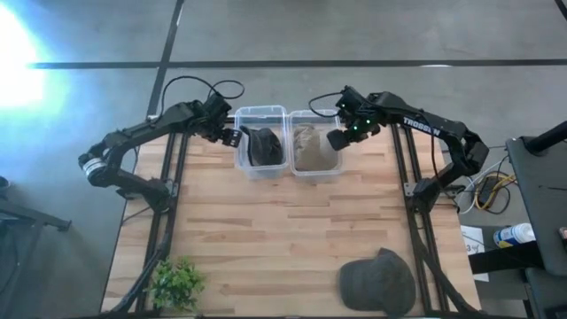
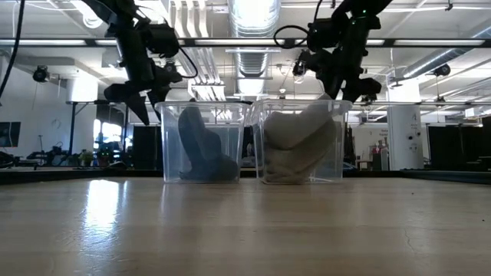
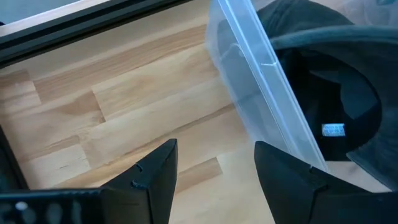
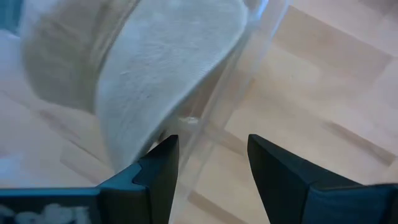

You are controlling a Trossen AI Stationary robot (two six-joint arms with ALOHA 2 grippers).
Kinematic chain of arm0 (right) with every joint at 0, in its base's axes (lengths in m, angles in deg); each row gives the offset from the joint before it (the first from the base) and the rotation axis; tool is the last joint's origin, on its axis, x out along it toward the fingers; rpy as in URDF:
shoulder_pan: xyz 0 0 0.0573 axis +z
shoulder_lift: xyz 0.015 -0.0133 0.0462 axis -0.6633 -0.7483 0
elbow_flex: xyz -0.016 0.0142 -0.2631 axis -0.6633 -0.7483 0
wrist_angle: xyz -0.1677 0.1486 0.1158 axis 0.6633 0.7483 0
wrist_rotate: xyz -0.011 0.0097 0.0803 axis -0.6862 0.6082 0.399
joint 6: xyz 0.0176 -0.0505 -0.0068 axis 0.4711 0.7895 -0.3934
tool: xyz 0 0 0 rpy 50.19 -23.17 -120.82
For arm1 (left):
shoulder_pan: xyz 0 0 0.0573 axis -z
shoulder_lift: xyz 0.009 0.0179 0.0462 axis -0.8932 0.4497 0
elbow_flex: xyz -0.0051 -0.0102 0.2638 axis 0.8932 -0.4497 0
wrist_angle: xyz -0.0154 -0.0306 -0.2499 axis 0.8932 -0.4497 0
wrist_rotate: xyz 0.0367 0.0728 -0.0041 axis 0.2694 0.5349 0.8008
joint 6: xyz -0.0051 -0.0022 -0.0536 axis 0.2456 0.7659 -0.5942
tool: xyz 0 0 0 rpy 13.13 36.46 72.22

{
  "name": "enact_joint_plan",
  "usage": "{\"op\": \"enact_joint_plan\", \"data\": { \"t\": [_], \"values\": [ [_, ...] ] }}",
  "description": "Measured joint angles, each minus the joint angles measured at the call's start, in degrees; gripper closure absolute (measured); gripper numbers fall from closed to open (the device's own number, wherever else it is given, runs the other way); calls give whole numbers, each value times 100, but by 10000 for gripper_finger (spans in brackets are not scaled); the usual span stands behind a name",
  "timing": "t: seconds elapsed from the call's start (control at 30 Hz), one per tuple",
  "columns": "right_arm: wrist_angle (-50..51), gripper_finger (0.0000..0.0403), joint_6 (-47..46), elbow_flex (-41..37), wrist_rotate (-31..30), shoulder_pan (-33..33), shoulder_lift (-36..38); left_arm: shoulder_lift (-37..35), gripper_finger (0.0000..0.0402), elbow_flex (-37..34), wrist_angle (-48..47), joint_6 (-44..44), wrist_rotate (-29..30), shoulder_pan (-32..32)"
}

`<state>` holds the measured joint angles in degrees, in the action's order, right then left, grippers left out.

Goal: Pick & Place hat
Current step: Adjust the transparent bins

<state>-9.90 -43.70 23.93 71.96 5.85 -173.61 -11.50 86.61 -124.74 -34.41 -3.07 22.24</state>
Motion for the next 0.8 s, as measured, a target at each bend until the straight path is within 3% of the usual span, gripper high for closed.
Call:
{"op": "enact_joint_plan", "data": {
  "t": [0.2,0.43,0.6,0.8],
  "values": [
    [41,216,144,-4,-3,-116,25,-361,196,-2,-329,-76,95,37],
    [598,216,45,125,148,-12,711,-995,196,-2,-500,-246,188,219],
    [1034,216,-520,31,471,768,1006,-1322,196,-2,-507,-348,185,525],
    [394,216,-1419,-161,259,1956,900,-1486,196,-2,-507,-539,179,1076]
  ]
}}
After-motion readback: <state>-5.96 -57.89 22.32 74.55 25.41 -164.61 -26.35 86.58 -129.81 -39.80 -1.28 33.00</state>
